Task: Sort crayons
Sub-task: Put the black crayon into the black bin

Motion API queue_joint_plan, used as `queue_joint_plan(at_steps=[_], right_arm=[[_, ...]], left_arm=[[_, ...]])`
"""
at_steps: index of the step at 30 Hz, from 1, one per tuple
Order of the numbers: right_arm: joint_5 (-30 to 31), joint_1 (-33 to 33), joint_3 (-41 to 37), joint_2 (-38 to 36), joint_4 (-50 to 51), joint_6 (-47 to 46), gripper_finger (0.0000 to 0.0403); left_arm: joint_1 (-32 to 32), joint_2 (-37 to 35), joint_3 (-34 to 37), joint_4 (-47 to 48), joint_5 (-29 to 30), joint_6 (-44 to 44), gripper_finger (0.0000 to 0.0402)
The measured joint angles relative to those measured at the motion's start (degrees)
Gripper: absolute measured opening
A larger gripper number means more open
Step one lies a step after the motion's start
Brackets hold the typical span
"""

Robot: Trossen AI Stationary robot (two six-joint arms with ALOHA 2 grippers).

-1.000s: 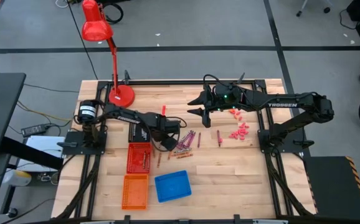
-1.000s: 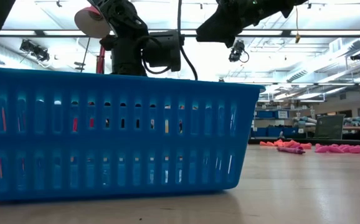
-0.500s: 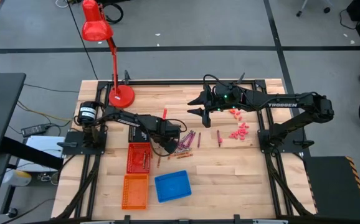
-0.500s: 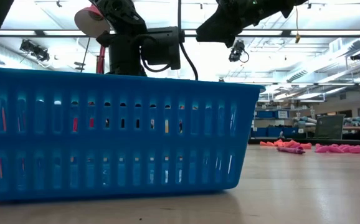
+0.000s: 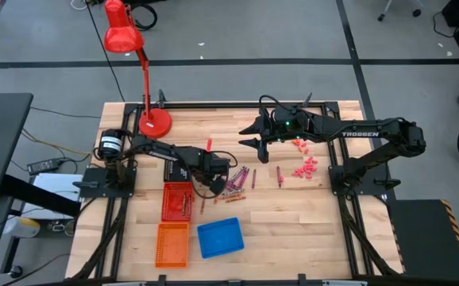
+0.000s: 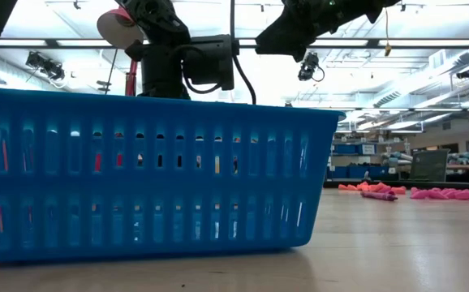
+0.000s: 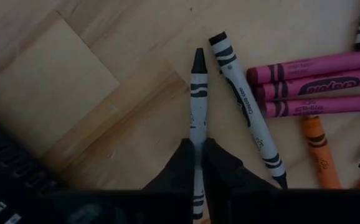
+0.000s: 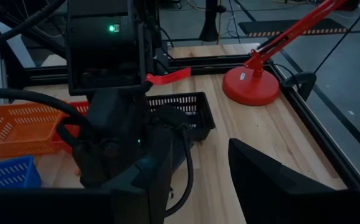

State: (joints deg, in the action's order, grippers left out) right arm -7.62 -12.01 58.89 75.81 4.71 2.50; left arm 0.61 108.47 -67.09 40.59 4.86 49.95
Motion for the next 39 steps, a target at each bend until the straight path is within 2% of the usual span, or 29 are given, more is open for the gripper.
queue_joint_plan(at_steps=[10, 17, 25, 31, 39], right_arm=[[-0.02, 0.0, 0.0, 0.0, 0.02, 0.0, 0.0162], [-0.03, 0.0, -0.02, -0.15, 0.43, -0.06, 0.0162], [-0.02, 0.0, -0.04, -0.48, 1.17, -1.44, 0.0162], [0.0, -0.17, -0.04, -0.48, 1.38, -1.46, 0.0162], [0.0, -0.2, -0.04, -0.48, 1.33, -1.41, 0.0162]], left_arm=[[1.15, -3.05, 0.24, -2.26, 2.08, 0.55, 0.0015], [2.87, -6.69, 0.0, -4.0, -1.59, 2.56, 0.0015], [4.68, -12.55, -0.07, -2.61, -2.86, 4.52, 0.0016], [6.86, -18.4, -0.09, 2.82, -2.35, 5.04, 0.0016], [8.93, -22.7, -0.11, 16.7, -1.09, 4.93, 0.0016]])
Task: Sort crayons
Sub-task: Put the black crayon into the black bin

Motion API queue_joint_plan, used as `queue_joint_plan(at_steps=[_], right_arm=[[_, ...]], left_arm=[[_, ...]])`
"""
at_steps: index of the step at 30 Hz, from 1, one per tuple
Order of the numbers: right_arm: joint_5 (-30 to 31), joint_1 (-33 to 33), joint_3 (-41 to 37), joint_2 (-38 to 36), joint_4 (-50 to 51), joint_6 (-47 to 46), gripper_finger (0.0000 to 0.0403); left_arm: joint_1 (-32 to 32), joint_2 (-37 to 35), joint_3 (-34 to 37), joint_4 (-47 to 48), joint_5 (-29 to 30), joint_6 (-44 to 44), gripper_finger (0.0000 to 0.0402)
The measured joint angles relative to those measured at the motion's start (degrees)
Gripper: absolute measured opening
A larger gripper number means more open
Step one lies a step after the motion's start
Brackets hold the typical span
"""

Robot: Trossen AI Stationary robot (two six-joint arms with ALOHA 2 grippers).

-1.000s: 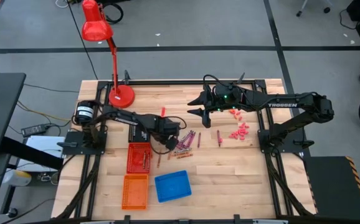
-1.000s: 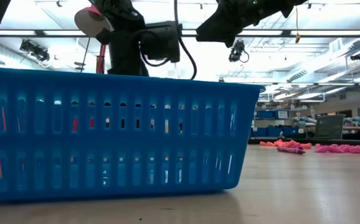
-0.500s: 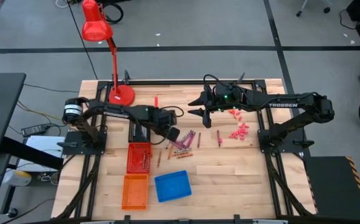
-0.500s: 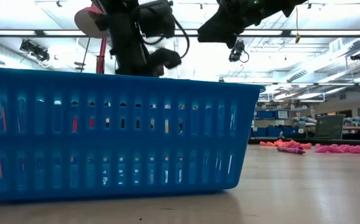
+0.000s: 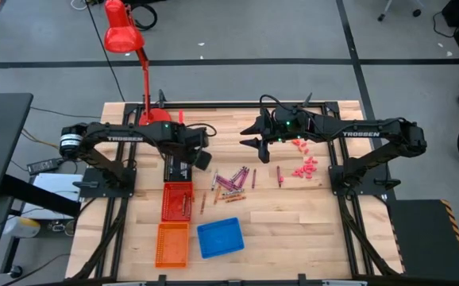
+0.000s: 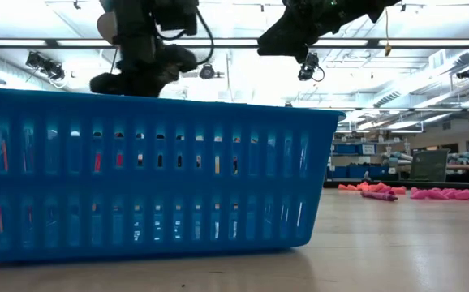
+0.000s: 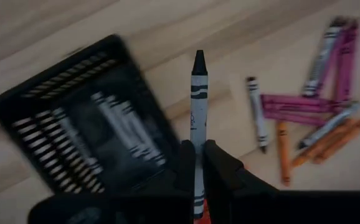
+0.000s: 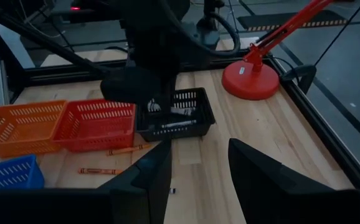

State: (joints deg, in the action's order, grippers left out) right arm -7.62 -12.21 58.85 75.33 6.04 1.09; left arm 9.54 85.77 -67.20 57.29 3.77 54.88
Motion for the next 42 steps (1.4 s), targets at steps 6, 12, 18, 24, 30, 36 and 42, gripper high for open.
queue_joint_plan(at_steps=[6, 12, 18, 24, 30, 36, 42], right_arm=[[0.04, -0.2, 0.0, 0.0, -0.11, 0.05, 0.0162], [0.07, -0.2, 0.0, 0.0, -0.2, -0.05, 0.0162], [0.1, -0.37, 0.0, 0.0, -0.39, 0.02, 0.0162], [0.09, -0.37, 0.0, 0.0, -0.37, 0.06, 0.0162], [0.07, -0.37, 0.0, 0.0, -0.28, -0.01, 0.0162], [0.04, -0.37, 0.02, 0.0, -0.01, -0.03, 0.0162], [0.04, -0.35, 0.02, 0.0, 0.0, -0.03, 0.0162]], left_arm=[[-0.34, -0.13, 0.15, 7.31, 2.02, -0.25, 0.0016], [-0.42, 0.45, 0.22, 8.44, 6.04, -1.08, 0.0016], [0.01, 2.82, 0.24, 9.09, 7.44, -3.02, 0.0016], [-1.15, 6.7, 0.24, 9.22, 8.97, -3.62, 0.0033], [-2.29, 8.41, 3.56, 7.94, 9.09, -3.17, 0.0044], [-3.69, 8.4, 8.35, 6.25, 8.85, -0.68, 0.0046], [-4.04, 8.35, 10.15, 2.27, 8.5, 0.52, 0.0047]])
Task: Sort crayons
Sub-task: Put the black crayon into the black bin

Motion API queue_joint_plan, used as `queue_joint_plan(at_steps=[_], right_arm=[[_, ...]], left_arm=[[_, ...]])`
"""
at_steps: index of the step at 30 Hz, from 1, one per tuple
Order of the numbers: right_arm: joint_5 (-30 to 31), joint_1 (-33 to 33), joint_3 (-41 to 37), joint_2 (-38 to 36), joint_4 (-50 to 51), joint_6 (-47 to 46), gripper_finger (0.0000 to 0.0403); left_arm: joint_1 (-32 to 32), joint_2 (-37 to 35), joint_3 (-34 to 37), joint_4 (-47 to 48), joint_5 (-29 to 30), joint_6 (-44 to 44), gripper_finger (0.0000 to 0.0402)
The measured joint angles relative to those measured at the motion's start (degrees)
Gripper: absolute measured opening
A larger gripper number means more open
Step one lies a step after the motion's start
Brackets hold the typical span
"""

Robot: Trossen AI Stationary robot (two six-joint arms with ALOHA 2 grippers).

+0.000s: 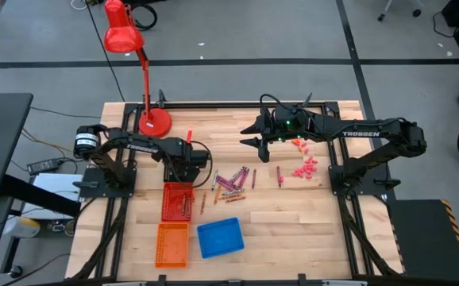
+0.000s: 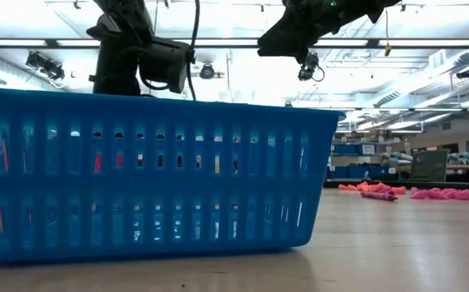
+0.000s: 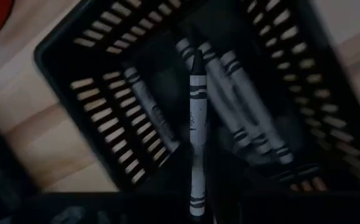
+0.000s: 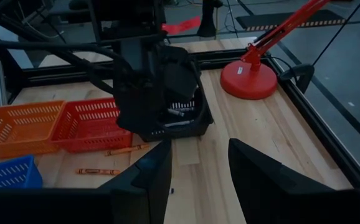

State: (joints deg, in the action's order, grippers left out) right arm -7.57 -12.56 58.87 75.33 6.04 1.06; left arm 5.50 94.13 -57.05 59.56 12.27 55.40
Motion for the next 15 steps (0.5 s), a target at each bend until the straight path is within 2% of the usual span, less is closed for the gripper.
queue_joint_plan(at_steps=[10, 15], right_arm=[[-0.02, 0.02, 0.0, 0.0, 0.02, -0.88, 0.0162], [-0.02, 0.02, 0.0, 0.0, 0.02, -0.88, 0.0162]], left_arm=[[0.0, 0.0, 0.39, -3.0, -0.5, 0.48, 0.005], [0.0, 0.0, 0.39, -3.31, -0.52, 0.48, 0.0079]])
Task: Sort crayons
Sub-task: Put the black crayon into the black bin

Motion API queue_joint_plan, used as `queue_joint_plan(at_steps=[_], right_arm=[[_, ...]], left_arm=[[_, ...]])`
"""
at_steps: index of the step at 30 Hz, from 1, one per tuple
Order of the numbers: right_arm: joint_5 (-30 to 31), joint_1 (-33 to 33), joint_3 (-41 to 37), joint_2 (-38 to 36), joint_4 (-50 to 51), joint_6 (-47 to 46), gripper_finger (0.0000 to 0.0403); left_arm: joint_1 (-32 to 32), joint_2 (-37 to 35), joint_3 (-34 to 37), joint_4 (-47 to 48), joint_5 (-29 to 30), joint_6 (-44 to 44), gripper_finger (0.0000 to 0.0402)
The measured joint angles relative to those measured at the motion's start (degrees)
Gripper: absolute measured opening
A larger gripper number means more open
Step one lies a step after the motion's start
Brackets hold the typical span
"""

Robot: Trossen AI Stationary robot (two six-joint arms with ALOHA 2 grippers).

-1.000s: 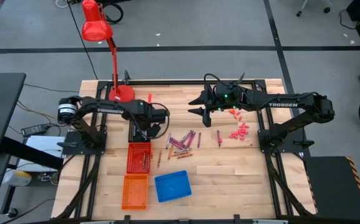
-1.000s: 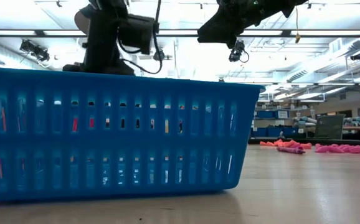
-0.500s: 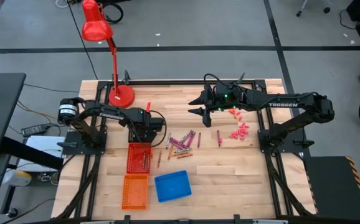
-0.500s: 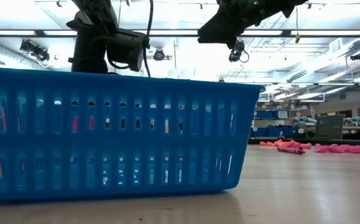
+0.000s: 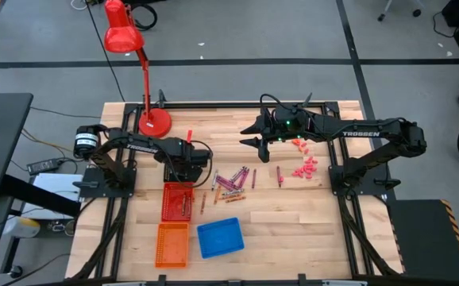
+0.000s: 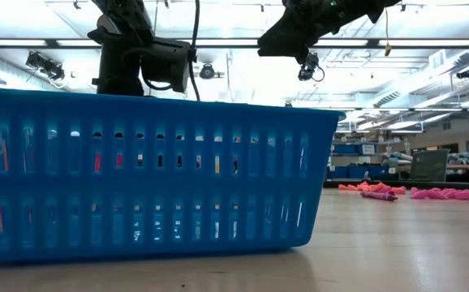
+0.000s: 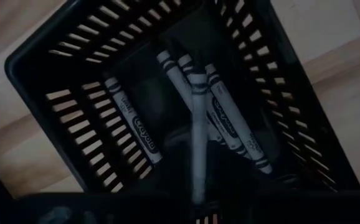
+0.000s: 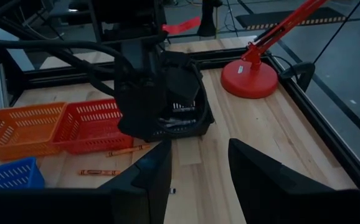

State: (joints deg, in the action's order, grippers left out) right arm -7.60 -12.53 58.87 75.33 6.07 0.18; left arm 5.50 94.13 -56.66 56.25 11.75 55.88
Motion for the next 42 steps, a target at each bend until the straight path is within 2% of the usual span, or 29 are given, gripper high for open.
queue_joint_plan(at_steps=[8, 14, 19, 25, 30, 35, 42], right_arm=[[0.33, -0.02, 0.0, 0.0, 0.0, 0.73, 0.0162], [0.44, -0.09, 0.0, 0.0, 0.16, 0.23, 0.0162], [-2.72, -0.63, 0.04, 0.18, 3.02, -0.46, 0.0162], [-0.3, -0.68, 0.05, 0.46, 5.41, 2.68, 0.0162], [3.22, -0.72, 0.04, -0.98, 6.48, 1.38, 0.0162], [3.89, -0.78, 0.07, -1.28, 11.39, -0.16, 0.0162], [5.05, -1.04, 0.04, 0.59, 16.52, 1.45, 0.0162]], left_arm=[[-0.02, -1.02, 0.0, 0.15, -3.82, 0.02, 0.015], [-0.63, -6.47, -0.62, -0.26, -4.09, -1.19, 0.0156], [-1.27, -10.77, -3.06, -5.35, -6.41, -11.58, 0.0155], [-4.57, -11.69, -3.21, -21.7, -7.36, -24.71, 0.0155], [-6.34, -10.82, -3.26, -31.97, -6.95, -17.92, 0.0155], [-7.12, -10.32, -3.26, -30.77, -7.04, -4.09, 0.0155], [-9.54, -6.33, -3.3, -30.54, -7.76, 4.52, 0.0155]])
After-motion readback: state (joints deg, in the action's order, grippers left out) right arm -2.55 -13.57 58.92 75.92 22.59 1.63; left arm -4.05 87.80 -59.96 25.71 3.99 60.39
